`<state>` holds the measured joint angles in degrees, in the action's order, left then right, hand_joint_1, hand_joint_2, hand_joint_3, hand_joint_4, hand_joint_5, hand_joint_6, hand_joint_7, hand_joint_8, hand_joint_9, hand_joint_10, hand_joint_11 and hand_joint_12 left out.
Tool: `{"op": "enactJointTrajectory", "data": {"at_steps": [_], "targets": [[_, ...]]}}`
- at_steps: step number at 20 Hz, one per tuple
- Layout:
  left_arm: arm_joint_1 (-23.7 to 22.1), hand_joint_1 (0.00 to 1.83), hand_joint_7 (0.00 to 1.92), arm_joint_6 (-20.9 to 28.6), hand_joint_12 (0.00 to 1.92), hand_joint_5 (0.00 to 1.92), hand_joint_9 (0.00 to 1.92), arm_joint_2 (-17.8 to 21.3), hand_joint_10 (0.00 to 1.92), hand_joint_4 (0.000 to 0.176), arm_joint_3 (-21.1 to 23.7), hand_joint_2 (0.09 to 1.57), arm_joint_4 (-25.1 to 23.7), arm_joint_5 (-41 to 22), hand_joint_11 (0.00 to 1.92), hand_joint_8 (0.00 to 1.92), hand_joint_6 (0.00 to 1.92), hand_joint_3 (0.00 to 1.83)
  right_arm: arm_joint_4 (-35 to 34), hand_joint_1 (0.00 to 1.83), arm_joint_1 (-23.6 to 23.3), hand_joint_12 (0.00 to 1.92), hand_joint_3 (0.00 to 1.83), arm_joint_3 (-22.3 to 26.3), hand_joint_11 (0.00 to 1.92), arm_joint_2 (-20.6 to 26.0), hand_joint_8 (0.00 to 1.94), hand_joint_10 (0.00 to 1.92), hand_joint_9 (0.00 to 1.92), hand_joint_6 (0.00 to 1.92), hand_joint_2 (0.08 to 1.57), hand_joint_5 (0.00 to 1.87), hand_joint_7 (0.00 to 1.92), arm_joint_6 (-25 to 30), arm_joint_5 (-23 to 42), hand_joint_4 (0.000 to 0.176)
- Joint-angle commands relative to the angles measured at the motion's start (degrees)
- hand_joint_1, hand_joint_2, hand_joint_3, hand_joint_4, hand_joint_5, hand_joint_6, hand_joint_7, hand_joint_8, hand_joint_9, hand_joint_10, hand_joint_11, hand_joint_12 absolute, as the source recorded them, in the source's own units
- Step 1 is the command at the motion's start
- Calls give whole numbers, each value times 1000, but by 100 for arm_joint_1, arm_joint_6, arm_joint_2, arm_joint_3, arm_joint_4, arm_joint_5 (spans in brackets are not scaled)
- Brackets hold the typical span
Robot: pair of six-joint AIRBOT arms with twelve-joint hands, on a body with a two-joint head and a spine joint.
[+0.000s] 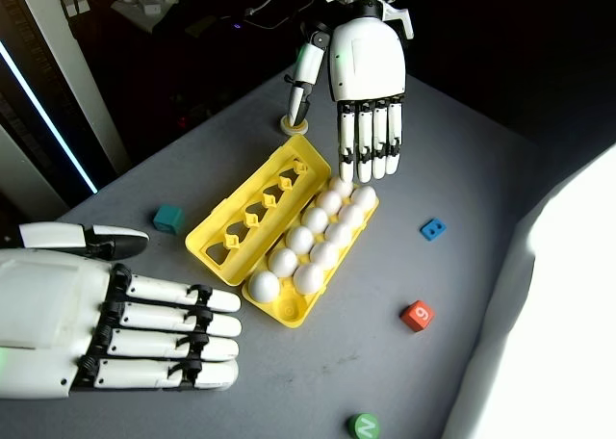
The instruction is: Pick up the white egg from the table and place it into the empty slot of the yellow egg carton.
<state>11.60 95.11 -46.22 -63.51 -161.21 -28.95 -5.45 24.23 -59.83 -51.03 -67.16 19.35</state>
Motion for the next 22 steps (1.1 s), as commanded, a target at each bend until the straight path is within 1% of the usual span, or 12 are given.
{"op": "enactJointTrajectory", "data": {"at_steps": [1, 6, 8, 9, 10, 12, 13, 14, 17, 18, 20, 22], "targets": [[-58, 0, 63, 11, 87, 95, 29, -1, 6, 0, 14, 1262, -20, 412, 0, 7, 5, 0, -34, 52, -127, 47, 0, -80, 0, -27, 1, 0, 0, 2, 1083, 70, 23, -33, 368, 9], [-85, 0, 26, 11, 0, 65, 3, -2, 1, 0, 0, 1248, -20, 412, 0, 0, 1, 0, 86, 151, -261, 0, 0, -563, 1, -316, 0, 0, 0, 6, 820, 151, 0, -119, 151, 54], [-127, 0, 40, 11, 0, 72, 17, -2, 6, 0, 17, 1249, -19, 412, 0, 6, 3, 0, 208, 168, -246, 0, 0, -806, 0, -504, 0, 0, 0, 19, 743, 513, 0, -119, -7, 70], [-133, 0, 44, 10, 0, 81, 23, -2, 8, 0, 18, 1246, -19, 411, 0, 7, 7, 0, 208, 167, -230, 0, 0, -865, 0, -563, 0, 0, 0, 24, 717, 560, 0, -121, -6, 69], [-134, 0, 32, 10, 0, 75, 9, -2, 2, 0, 18, 1246, -18, 405, 0, 1, 4, 0, 208, 202, -220, 0, 0, -936, 0, -639, 5, 0, 0, 18, 721, 557, 13, -135, -4, 48], [-136, 0, 50, 10, 0, 96, 24, -2, 8, 0, 28, 1250, -17, 373, 0, 8, 11, 0, 208, 249, -197, 0, 0, -1143, 0, -818, 2, 0, 0, 32, 740, 605, 6, -157, 6, 53], [-142, 0, 64, 10, 4, 111, 39, -2, 12, 0, 43, 1244, -16, 367, 10, 12, 15, 0, 207, 259, -149, 0, 0, -1283, 0, -932, 0, 0, 0, 37, 747, 637, 0, -182, 72, 97], [-151, 0, 40, 11, 0, 85, 15, -2, 2, 0, 54, 1243, -16, 354, 1, 2, 3, 0, 206, 278, -102, 0, 4, -1395, 0, -1024, 0, 0, 0, 29, 757, 627, 0, -211, 184, 79], [-188, 0, 36, 11, 0, 82, 10, -3, 0, 0, 78, 1246, -16, 332, 0, 1, 1, 0, 192, 362, -49, 0, 2, -1695, 0, -1276, 6, 0, 0, 32, 754, 657, 16, -260, 274, 71], [-191, 0, 44, 11, 0, 85, 13, -3, 4, 0, 85, 1245, -16, 332, 0, 5, 3, 0, 131, 538, -44, 0, 8, -1794, 0, -1349, 13, 0, 0, 40, 773, 700, 45, -264, 328, 53], [-186, 0, 40, 11, 0, 79, 9, -3, 3, 0, 102, 1246, -16, 332, 0, 3, 1, 0, 95, 587, -47, 0, 4, -1981, 0, -1492, 4, 0, 0, 21, 774, 722, 63, -265, 410, 55], [-185, 0, 48, 11, 0, 92, 18, -3, 6, 0, 114, 1247, -16, 332, 0, 5, 6, 0, 27, 596, -49, 0, 4, -2193, 0, -1645, 0, 0, 0, 6, 778, 708, 13, -265, 445, 96]]}}
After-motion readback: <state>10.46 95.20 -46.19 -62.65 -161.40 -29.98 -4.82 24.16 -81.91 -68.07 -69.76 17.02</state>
